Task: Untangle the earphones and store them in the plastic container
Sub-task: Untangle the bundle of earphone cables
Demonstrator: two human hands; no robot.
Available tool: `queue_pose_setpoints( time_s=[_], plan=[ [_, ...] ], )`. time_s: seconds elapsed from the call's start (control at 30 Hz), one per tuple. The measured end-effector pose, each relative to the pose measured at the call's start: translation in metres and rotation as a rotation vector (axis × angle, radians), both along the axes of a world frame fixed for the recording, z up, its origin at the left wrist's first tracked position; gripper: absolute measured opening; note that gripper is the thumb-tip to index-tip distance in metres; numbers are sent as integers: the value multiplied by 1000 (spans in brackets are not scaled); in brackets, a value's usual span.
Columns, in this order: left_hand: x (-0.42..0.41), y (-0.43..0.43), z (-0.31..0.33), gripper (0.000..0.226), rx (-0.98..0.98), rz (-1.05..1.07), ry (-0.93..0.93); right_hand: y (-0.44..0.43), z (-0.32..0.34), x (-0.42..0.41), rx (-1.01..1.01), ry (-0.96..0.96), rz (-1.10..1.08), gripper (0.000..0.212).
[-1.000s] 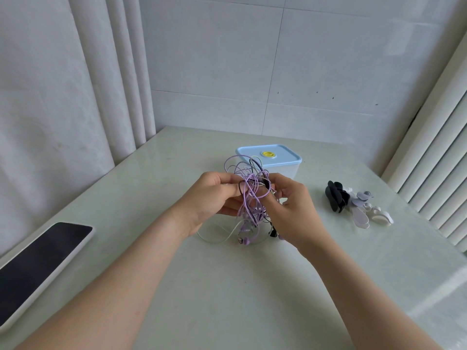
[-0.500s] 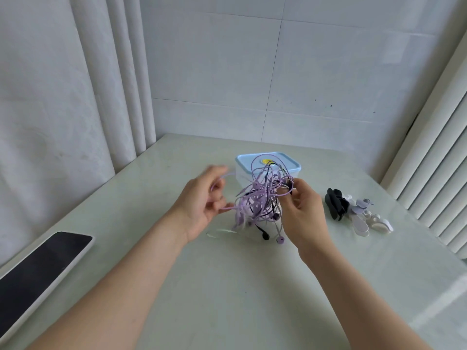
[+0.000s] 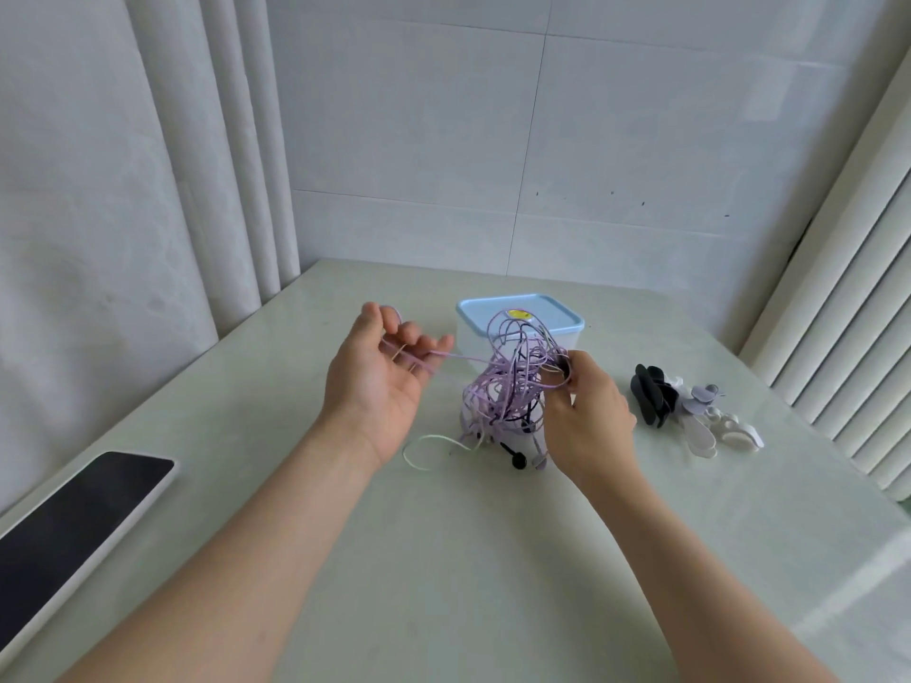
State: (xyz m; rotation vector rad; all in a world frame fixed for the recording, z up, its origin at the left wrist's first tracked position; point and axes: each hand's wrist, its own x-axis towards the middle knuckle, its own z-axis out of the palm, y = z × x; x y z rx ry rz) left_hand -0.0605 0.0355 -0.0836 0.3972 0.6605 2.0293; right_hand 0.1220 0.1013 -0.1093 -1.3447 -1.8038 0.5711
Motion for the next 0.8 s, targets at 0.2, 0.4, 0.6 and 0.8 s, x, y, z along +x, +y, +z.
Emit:
queue_pose_setpoints(
  time_s=[0.2,0.4,0.6,0.8],
  plan=[
    [-12,4,-26,22,-296,481,1230,4,-4,2,38,126,31,17],
    [0,4,-38,14,-243,311,1680,-7,0,-1,150,158,143,27],
    [-6,6,-39,15,-243,319,1705,-4,-2,-1,156,157,145,31],
    [-6,0,-28,20,-216,377,1624,1,-6,-1,147,212,107,35]
  ],
)
